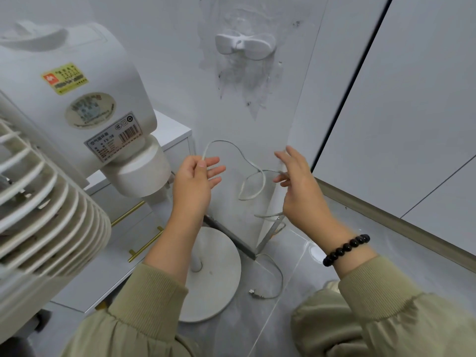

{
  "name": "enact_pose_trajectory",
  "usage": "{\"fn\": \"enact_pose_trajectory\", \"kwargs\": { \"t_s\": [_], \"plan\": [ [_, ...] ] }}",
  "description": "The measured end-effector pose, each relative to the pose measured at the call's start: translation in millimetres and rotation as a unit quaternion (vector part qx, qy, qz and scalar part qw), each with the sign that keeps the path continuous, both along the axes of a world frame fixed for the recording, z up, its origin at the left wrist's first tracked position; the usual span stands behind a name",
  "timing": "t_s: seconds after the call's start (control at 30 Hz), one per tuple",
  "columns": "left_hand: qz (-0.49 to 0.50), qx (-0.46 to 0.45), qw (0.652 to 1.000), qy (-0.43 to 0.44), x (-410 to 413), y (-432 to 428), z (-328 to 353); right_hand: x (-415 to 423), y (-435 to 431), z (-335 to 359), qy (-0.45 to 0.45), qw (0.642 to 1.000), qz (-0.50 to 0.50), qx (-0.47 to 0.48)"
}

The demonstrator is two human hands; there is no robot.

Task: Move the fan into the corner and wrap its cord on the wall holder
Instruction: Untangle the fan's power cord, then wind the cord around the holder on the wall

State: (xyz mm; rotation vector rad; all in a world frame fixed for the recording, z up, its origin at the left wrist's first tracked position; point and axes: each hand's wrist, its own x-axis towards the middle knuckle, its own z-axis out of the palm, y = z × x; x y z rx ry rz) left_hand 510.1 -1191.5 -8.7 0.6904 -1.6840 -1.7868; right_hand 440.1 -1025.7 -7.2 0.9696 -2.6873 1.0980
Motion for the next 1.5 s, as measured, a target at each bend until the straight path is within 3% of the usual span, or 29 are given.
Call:
{"fn": "enact_pose_trajectory", "kwargs": {
  "t_s": [0.07,0.2,0.3,0.37,0.43,0.53,0.63,0.7,0.8,0.87,1.0,1.1,1.13,1.23,1.37,1.5],
  "plan": [
    [0.029,0.001,1.000,0.007,0.7,-2.9,0.8,-7.8,3.2,-3.4,-0.024,0.998,-0.056,0.005],
    [0.039,-0.010,0.999,0.034,-0.1,-5.7,-0.1,-17.0,11.3,-8.4,0.065,0.972,-0.077,0.213],
    [-0.010,-0.021,0.999,0.047,0.5,-2.2,1.7,-18.3,12.2,-9.0,0.094,0.963,-0.091,0.236],
    [-0.059,-0.041,0.996,0.046,1.8,1.2,3.3,-20.5,11.4,-13.6,0.089,0.967,-0.098,0.218],
    [-0.098,-0.061,0.992,0.042,1.8,2.6,2.4,-22.8,10.3,-17.7,0.014,0.980,-0.099,0.172],
    [-0.119,-0.084,0.989,0.030,-2.0,4.0,0.6,-21.6,4.2,-16.8,-0.121,0.988,-0.097,0.020],
    [-0.133,-0.125,0.983,-0.005,-9.9,10.9,2.8,-18.7,0.0,-9.2,-0.142,0.978,-0.064,-0.135],
    [-0.172,-0.199,0.963,-0.052,-12.0,14.3,5.6,-15.1,-2.0,-5.3,-0.133,0.982,-0.024,-0.129],
    [-0.188,-0.303,0.928,-0.112,-12.3,12.6,10.0,-11.8,-2.1,-2.8,-0.160,0.985,0.046,-0.049],
    [-0.124,-0.303,0.940,-0.093,-16.3,8.6,12.2,-14.8,-1.2,-2.4,-0.210,0.976,0.053,-0.036],
    [-0.027,-0.279,0.953,-0.112,-16.3,16.1,1.8,-9.7,1.1,-11.9,-0.290,0.947,-0.013,-0.138],
    [-0.009,-0.315,0.933,-0.176,-18.7,22.2,-8.0,-10.0,-12.4,-11.7,-0.230,0.963,-0.067,-0.123],
    [0.018,-0.335,0.928,-0.163,-21.0,28.6,36.7,-16.3,-8.2,38.7,-0.185,0.973,-0.061,-0.127],
    [0.061,-0.350,0.919,-0.174,-28.8,26.7,58.6,-23.6,-16.1,64.8,-0.118,0.985,-0.049,-0.113],
    [0.031,-0.425,0.865,-0.267,-38.5,23.5,77.5,-30.7,-20.6,78.7,-0.067,0.994,-0.039,-0.079],
    [0.066,-0.474,0.835,-0.272,-41.2,12.7,125.9,-36.7,-32.1,121.2,-0.038,0.997,-0.015,-0.071]
  ]
}}
